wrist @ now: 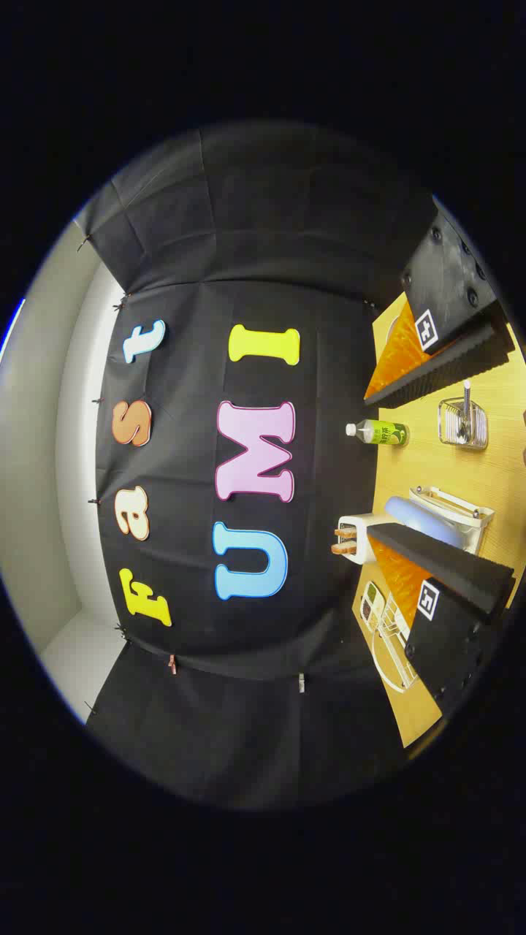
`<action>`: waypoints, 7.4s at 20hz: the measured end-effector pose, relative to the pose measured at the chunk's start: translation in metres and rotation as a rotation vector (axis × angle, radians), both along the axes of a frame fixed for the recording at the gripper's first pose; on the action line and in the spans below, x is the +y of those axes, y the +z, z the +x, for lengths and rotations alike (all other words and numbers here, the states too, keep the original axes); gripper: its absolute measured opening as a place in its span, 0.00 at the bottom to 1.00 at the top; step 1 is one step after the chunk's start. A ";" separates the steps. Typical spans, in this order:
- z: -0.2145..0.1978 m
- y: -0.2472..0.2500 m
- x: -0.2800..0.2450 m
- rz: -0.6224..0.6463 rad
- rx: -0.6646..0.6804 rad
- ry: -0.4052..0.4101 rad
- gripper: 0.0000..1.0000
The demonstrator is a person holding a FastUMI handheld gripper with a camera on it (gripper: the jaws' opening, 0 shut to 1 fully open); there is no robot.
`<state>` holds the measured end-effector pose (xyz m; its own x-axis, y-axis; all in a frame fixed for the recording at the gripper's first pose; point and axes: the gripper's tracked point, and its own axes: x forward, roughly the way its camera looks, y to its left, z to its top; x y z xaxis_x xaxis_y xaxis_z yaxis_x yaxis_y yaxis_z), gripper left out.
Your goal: Take the plate from the dish rack, then take the spoon from the basket and place it into the plate.
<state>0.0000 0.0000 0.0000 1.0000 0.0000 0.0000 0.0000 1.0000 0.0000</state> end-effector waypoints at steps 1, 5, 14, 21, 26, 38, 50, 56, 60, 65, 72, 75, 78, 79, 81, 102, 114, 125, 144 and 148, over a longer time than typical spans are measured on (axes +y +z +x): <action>0.000 0.000 0.001 -0.001 0.000 0.001 0.97; -0.003 -0.005 0.001 -0.008 0.007 0.003 0.97; -0.006 -0.016 0.000 0.022 0.042 -0.014 0.97; -0.010 -0.025 0.001 -0.011 0.064 -0.017 0.98; -0.005 -0.039 -0.003 -0.009 0.125 -0.036 0.98; 0.068 -0.071 0.020 -0.012 0.349 0.026 0.98; 0.144 -0.161 0.053 0.024 0.685 -0.017 0.77; 0.156 -0.189 0.071 0.139 0.807 -0.041 0.56; 0.166 -0.196 0.070 0.195 0.824 -0.100 0.37; 0.163 -0.188 0.063 0.146 0.791 -0.174 0.30; 0.166 -0.170 0.052 0.060 0.689 -0.335 0.26; 0.167 -0.166 0.052 0.027 0.671 -0.384 0.25; 0.166 -0.159 0.056 -0.050 0.640 -0.411 0.25; 0.167 -0.156 0.057 -0.083 0.624 -0.416 0.25; 0.171 -0.145 0.056 -0.168 0.579 -0.434 0.25; 0.015 -0.130 0.006 0.230 0.665 -0.063 0.22; -0.037 -0.250 -0.057 0.393 0.829 0.078 0.22; -0.022 -0.312 -0.082 0.391 0.883 0.192 0.21; 0.049 -0.233 -0.088 0.128 0.321 0.296 0.99; 0.066 -0.241 -0.090 0.117 0.311 0.292 0.90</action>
